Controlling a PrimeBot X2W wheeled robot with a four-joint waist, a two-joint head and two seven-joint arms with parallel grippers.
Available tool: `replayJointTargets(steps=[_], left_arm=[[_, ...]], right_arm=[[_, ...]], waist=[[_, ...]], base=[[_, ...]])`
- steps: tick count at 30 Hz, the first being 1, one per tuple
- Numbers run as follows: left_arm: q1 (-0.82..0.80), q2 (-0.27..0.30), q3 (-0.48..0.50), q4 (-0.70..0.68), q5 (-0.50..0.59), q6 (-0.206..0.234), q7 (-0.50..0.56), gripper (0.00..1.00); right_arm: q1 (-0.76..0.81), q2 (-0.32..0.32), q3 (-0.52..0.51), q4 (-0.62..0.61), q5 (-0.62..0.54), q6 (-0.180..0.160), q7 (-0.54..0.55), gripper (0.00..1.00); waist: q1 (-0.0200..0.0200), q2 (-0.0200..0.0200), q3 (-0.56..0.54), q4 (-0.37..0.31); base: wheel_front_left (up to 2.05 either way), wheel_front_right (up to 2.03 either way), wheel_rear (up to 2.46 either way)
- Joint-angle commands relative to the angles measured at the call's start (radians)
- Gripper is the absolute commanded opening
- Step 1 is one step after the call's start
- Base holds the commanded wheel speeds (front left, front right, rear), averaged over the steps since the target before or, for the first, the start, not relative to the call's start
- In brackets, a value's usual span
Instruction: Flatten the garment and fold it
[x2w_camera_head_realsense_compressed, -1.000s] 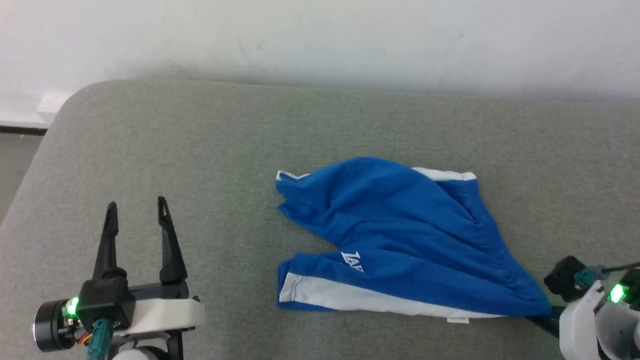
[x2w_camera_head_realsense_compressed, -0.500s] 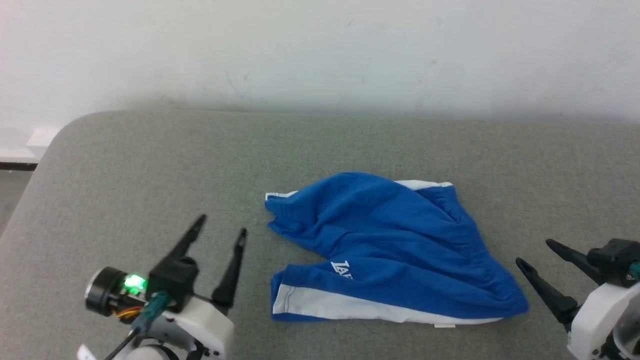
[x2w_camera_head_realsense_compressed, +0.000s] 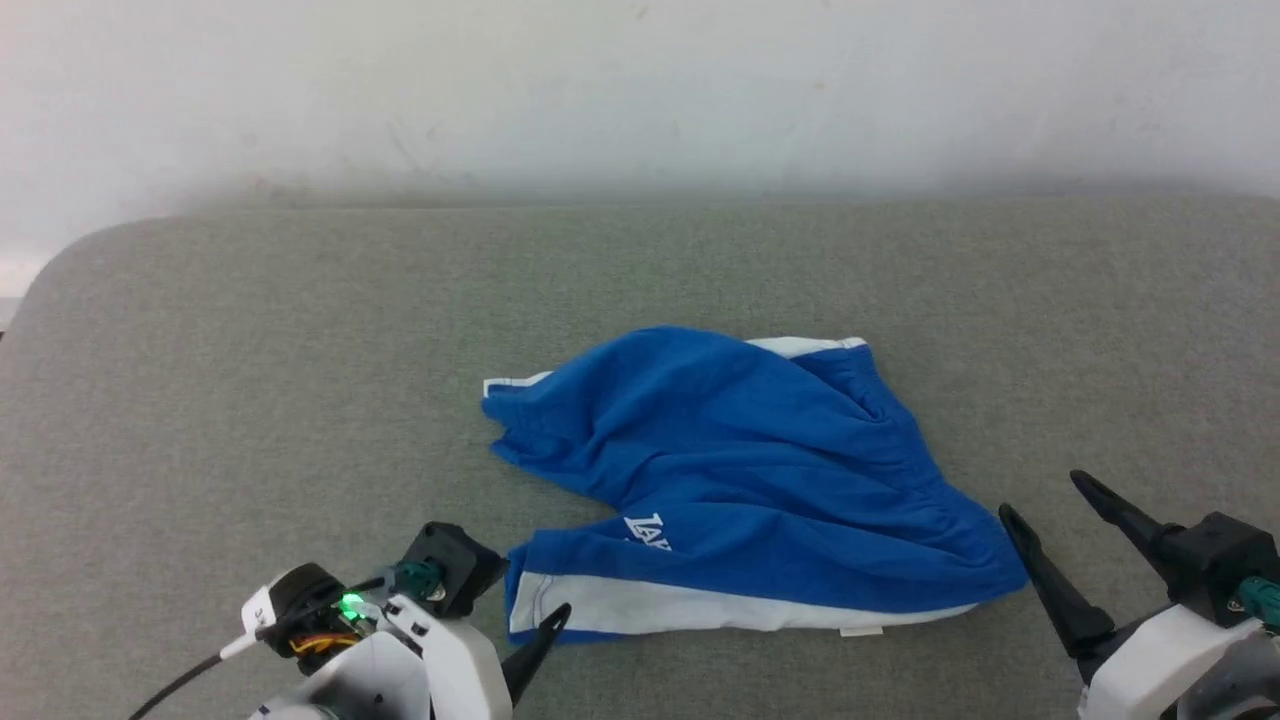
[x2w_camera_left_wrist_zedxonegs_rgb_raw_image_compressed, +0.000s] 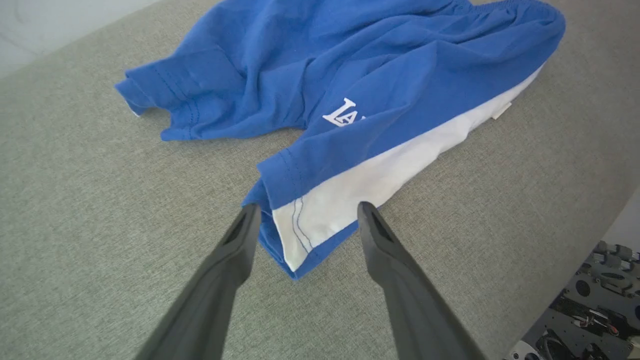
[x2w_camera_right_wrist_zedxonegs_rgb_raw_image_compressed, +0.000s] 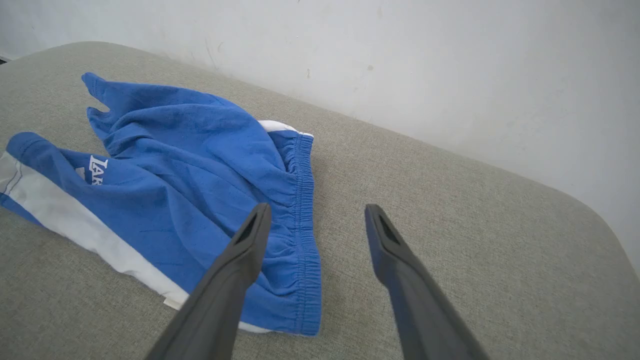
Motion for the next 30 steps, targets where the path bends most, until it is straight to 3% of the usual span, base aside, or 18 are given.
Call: replayJointTargets(steps=[1, 8, 11, 12, 13, 19, 26, 30], left_arm=[[-0.025, 0.017, -0.013, -0.006, -0.020, -0.006, 0.013, 1.00], [-0.077, 0.074, -0.092, 0.065, -0.073, -0.007, 0.052, 1.00], [-0.098, 0.070, -0.127, 0.108, -0.088, -0.007, 0.040, 0.98], [-0.107, 0.071, -0.135, 0.119, -0.085, -0.007, 0.029, 0.15], [-0.113, 0.070, -0.139, 0.131, -0.083, -0.007, 0.018, 0.00], [-0.112, 0.066, -0.148, 0.170, -0.079, 0.001, -0.053, 0.00], [-0.074, 0.067, -0.157, 0.123, -0.062, 0.024, -0.096, 0.00], [-0.072, 0.055, -0.173, 0.108, -0.057, 0.025, -0.101, 0.00]], right_arm=[[0.010, 0.012, -0.011, -0.010, -0.014, -0.002, 0.002, 1.00], [-0.013, 0.036, -0.007, -0.011, -0.031, -0.002, 0.003, 1.00], [-0.025, 0.038, -0.011, 0.003, -0.032, -0.002, -0.002, 1.00], [-0.028, 0.037, -0.012, 0.007, -0.032, -0.002, -0.004, 1.00], [-0.032, 0.034, -0.013, 0.011, -0.031, -0.002, -0.005, 1.00], [-0.062, -0.025, -0.001, 0.017, -0.029, -0.002, 0.023, 1.00], [-0.138, -0.268, 0.199, 0.003, 0.132, -0.002, 0.284, 1.00], [-0.227, -0.336, 0.312, 0.012, 0.219, -0.002, 0.394, 1.00]], waist=[[0.0000, -0.0001, 0.023, -0.024], [0.0000, -0.0001, 0.064, -0.063], [0.0000, -0.0001, 0.073, -0.069], [0.0000, -0.0001, 0.074, -0.069], [0.0000, -0.0001, 0.076, -0.070], [0.0000, -0.0001, 0.062, -0.056], [0.0000, -0.0001, 0.047, -0.026], [0.0000, -0.0001, 0.056, -0.006]], base=[[0.00, 0.00, 0.00], [0.00, 0.00, 0.00], [0.00, 0.00, 0.00], [0.00, 0.00, 0.00], [0.00, 0.00, 0.00], [0.00, 0.00, 0.00], [0.00, 0.00, 0.00], [0.00, 0.00, 0.00]])
